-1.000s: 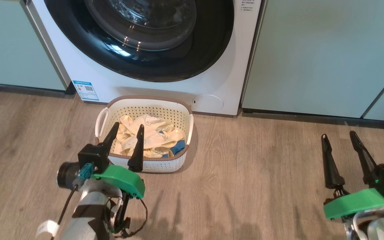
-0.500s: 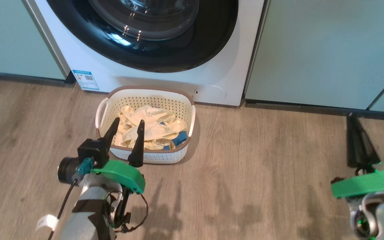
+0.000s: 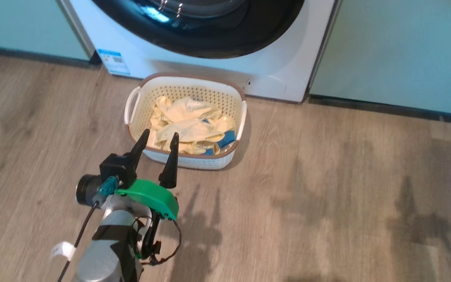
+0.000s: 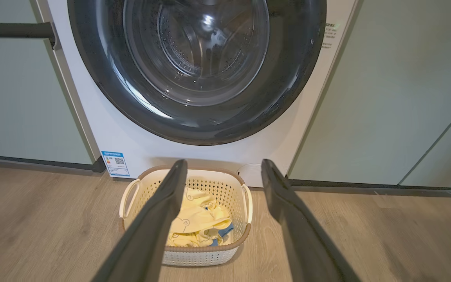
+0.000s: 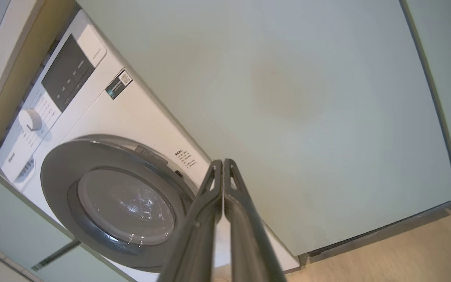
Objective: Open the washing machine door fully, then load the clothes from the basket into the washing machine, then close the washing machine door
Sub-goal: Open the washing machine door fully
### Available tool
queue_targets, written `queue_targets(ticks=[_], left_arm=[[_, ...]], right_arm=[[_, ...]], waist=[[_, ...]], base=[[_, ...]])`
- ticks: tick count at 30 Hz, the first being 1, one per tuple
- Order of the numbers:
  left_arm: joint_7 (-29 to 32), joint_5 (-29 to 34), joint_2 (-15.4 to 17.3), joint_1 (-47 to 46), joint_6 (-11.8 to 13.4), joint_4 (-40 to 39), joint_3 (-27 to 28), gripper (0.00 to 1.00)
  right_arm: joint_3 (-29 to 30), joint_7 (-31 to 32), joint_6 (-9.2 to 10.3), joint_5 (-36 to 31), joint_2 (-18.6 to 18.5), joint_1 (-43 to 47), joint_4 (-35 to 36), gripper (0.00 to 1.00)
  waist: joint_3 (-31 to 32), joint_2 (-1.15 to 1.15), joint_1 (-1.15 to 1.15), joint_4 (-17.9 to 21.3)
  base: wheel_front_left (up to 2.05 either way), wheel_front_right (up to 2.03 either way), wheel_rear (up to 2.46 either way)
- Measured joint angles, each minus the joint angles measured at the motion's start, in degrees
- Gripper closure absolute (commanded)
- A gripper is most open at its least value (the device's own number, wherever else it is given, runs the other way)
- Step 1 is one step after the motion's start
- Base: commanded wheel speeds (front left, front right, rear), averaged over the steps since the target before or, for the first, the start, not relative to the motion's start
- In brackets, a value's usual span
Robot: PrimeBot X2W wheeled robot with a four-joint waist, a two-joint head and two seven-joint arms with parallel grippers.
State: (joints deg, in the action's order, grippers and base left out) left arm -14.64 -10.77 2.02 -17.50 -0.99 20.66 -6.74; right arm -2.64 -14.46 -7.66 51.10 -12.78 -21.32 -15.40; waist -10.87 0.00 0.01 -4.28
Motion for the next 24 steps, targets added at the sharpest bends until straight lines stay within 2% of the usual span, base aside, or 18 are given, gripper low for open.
queue_targets(ticks=[4, 8, 13, 18, 24], left_arm=[[0.0, -0.65, -0.01, -0.36, 0.18, -0.2, -1.1, 0.0], [0.0, -1.64, 0.01, -0.43, 0.67, -0.7, -2.66, 0.0], [0.0, -3.34, -0.01, -2.15, 1.33, -1.87, -5.25, 0.0], [0.0, -4.57, -0.03, -4.24, 2.23, -3.1, -7.87, 0.0], [0.0, -6.61, -0.04, -4.98, 3.28, -3.71, -10.25, 0.0]], right_arm=[[-0.57, 0.0, 0.0, 10.55, -2.55, -3.69, -2.89, 1.0], [-4.01, 0.18, 0.0, 20.64, -6.03, -8.38, -4.88, 1.0], [-4.63, 4.14, 0.0, 31.36, -9.64, -14.49, -6.13, 1.0], [-4.31, 11.29, 0.0, 38.17, -12.11, -20.03, -8.29, 1.0], [-4.37, 18.93, 0.01, 41.49, -13.07, -26.54, -10.88, 1.0]], waist=[[-1.78, 0.0, 0.0, -1.26], [-3.68, 0.0, 0.0, -2.32], [-6.24, 0.0, 0.0, -3.86], [-9.13, 0.0, 0.0, -5.77], [-12.34, 0.0, 0.0, -7.98]], base=[[0.0, 0.0, 0.0], [0.0, 0.0, 0.0], [0.0, 0.0, 0.0], [0.0, 0.0, 0.0], [0.0, 0.0, 0.0]])
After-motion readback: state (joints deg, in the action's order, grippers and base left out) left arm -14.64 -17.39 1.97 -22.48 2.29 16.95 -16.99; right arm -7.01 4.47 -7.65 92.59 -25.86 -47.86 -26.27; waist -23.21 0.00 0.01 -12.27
